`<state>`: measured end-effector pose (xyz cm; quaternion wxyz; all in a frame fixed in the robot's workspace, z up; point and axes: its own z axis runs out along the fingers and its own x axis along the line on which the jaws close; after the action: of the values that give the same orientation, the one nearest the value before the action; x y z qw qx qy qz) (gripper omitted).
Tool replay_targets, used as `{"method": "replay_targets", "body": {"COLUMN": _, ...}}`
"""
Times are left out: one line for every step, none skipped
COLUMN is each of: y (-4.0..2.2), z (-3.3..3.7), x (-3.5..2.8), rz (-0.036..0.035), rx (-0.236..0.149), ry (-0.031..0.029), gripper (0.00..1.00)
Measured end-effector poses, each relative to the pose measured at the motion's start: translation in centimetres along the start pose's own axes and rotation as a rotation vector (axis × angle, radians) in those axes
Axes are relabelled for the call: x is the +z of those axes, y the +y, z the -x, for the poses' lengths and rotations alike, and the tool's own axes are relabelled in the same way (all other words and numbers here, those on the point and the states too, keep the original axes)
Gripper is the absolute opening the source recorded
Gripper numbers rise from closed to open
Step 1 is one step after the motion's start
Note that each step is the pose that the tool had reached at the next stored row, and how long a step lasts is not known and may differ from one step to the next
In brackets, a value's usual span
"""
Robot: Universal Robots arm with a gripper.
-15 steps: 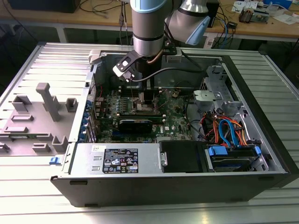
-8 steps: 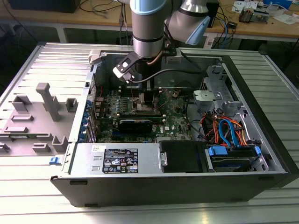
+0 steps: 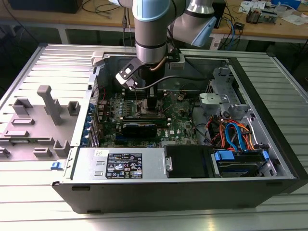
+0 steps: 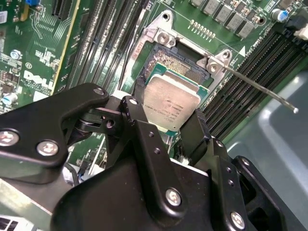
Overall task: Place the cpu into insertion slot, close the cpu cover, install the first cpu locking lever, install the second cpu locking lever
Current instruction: 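Place the cpu into insertion slot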
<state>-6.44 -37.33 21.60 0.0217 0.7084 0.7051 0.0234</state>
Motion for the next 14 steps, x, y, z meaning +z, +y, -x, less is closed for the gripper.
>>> {"method": "replay_targets", "body": {"y": -0.02, "z": 0.00, "x": 0.01, "rz": -0.0001, "rx": 0.000, "ry": -0.0001, "gripper": 0.55}}
{"method": "replay_targets", "body": {"y": -0.04, "z": -0.01, "x": 0.04, "rz": 0.0000, "rx": 0.000, "ry": 0.0001, "gripper": 0.55}}
{"method": "replay_targets", "body": {"y": -0.06, "z": -0.01, "x": 0.10, "rz": 0.0001, "rx": 0.000, "ry": 0.0004, "gripper": 0.55}}
{"method": "replay_targets", "body": {"y": -0.07, "z": -0.01, "x": 0.17, "rz": 0.0002, "rx": 0.000, "ry": 0.0004, "gripper": 0.55}}
{"method": "replay_targets", "body": {"y": -0.10, "z": -0.01, "x": 0.27, "rz": 0.0001, "rx": -0.001, "ry": 0.0003, "gripper": 0.55}}
{"method": "replay_targets", "body": {"y": -0.12, "z": -0.01, "x": 0.35, "rz": 0.0000, "rx": -0.003, "ry": 0.0003, "gripper": 0.55}}
{"method": "replay_targets", "body": {"y": -0.14, "z": -0.01, "x": 0.48, "rz": 0.0001, "rx": -0.008, "ry": 0.0007, "gripper": 0.55}}
{"method": "replay_targets", "body": {"y": -0.16, "z": 0.00, "x": 0.55, "rz": 0.0000, "rx": -0.019, "ry": 0.0012, "gripper": 0.55}}
{"method": "replay_targets", "body": {"y": -0.17, "z": 0.00, "x": 0.60, "rz": -0.0001, "rx": -0.030, "ry": 0.0020, "gripper": 0.55}}
{"method": "replay_targets", "body": {"y": -0.22, "z": -0.01, "x": 0.67, "rz": 0.0000, "rx": -0.040, "ry": 0.0027, "gripper": 0.55}}
{"method": "replay_targets", "body": {"y": -0.24, "z": 0.00, "x": 0.71, "rz": -0.0001, "rx": -0.046, "ry": 0.0031, "gripper": 0.55}}
{"method": "replay_targets", "body": {"y": -0.24, "z": -0.01, "x": 0.75, "rz": 0.0000, "rx": -0.047, "ry": 0.0032, "gripper": 0.55}}
{"method": "replay_targets", "body": {"y": -0.24, "z": 0.00, "x": 0.81, "rz": 0.0000, "rx": -0.047, "ry": 0.0032, "gripper": 0.55}}
{"method": "replay_targets", "body": {"y": -0.25, "z": 0.00, "x": 0.85, "rz": -0.0001, "rx": -0.047, "ry": 0.0032, "gripper": 0.55}}
